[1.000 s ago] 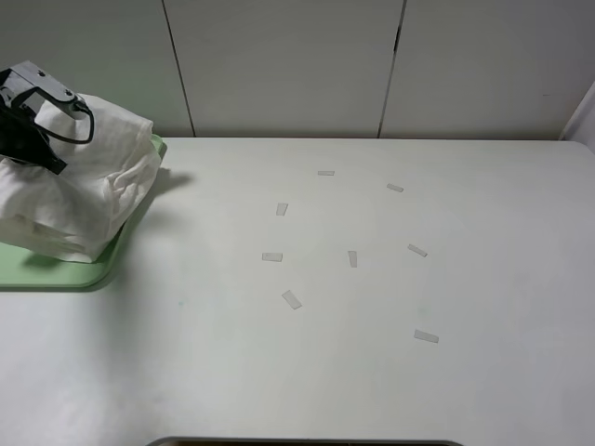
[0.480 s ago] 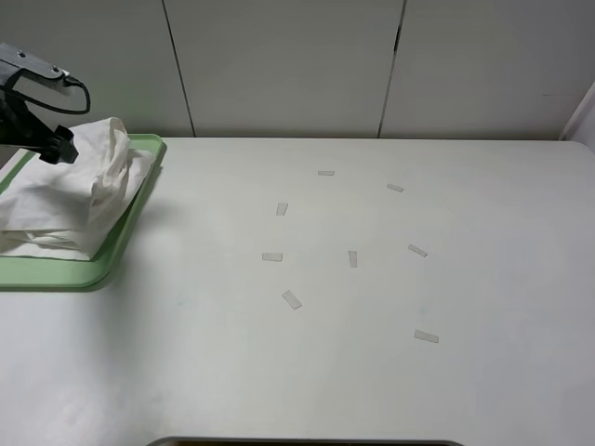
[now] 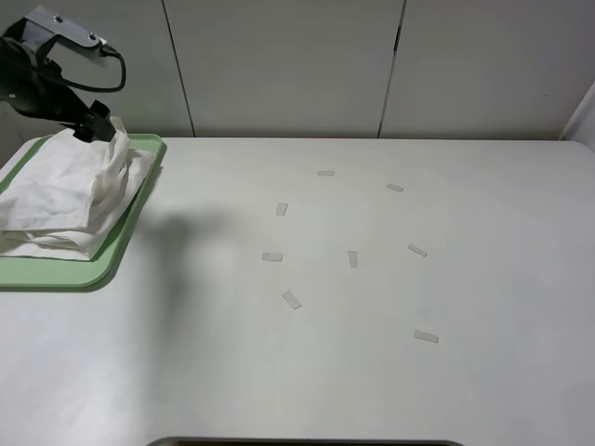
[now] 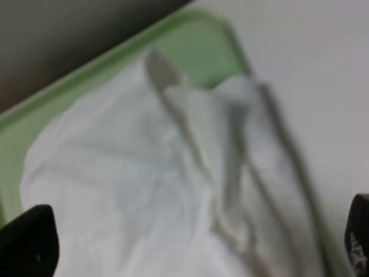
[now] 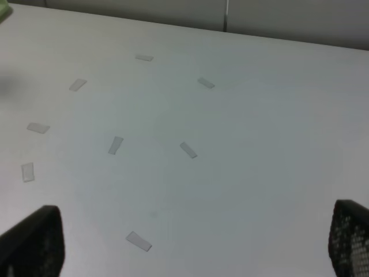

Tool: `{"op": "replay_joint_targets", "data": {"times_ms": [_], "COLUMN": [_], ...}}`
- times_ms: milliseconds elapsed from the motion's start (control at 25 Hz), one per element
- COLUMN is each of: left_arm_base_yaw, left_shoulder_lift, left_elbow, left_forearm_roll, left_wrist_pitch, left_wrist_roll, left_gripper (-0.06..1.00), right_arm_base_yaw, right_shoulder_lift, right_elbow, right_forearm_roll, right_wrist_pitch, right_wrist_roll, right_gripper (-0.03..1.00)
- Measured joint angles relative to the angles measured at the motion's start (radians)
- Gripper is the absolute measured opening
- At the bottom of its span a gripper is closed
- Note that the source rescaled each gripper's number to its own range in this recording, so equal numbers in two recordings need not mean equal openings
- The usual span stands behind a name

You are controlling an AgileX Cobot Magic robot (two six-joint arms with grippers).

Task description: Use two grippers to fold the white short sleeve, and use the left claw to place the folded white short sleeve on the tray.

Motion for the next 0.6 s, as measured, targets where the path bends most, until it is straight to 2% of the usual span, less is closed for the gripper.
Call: {"op": "replay_joint_targets", "data": {"times_ms": [280, 360, 480, 600], "left_arm_base_yaw": [-0.082, -0.139, -0.15, -0.151], "left_shoulder_lift": [-0.146, -0.351, -0.496, -0.685], "left_elbow": [0.0, 0.0, 0.017, 0.098], "left_forearm_roll": [0.0, -0.001, -0.001, -0.001], "left_wrist_pitch": [0.067, 0.165, 0.222, 0.28], "left_wrist_roll": [-0.052, -0.11, -0.156, -0.208], "left_gripper": [1.0, 1.0, 1.0, 1.0], "right_arm_base_yaw": [0.0, 0.0, 0.0, 0.0], "right_shoulder_lift": [0.0, 0.0, 0.0, 0.0], "right_elbow": [0.0, 0.0, 0.0, 0.0], "right_forearm_roll": [0.0, 0.0, 0.0, 0.0], "right_wrist_pitch": [0.0, 0.0, 0.0, 0.0], "right_wrist_roll": [0.0, 0.0, 0.0, 0.0], "right_gripper": [1.0, 1.0, 1.0, 1.0]}}
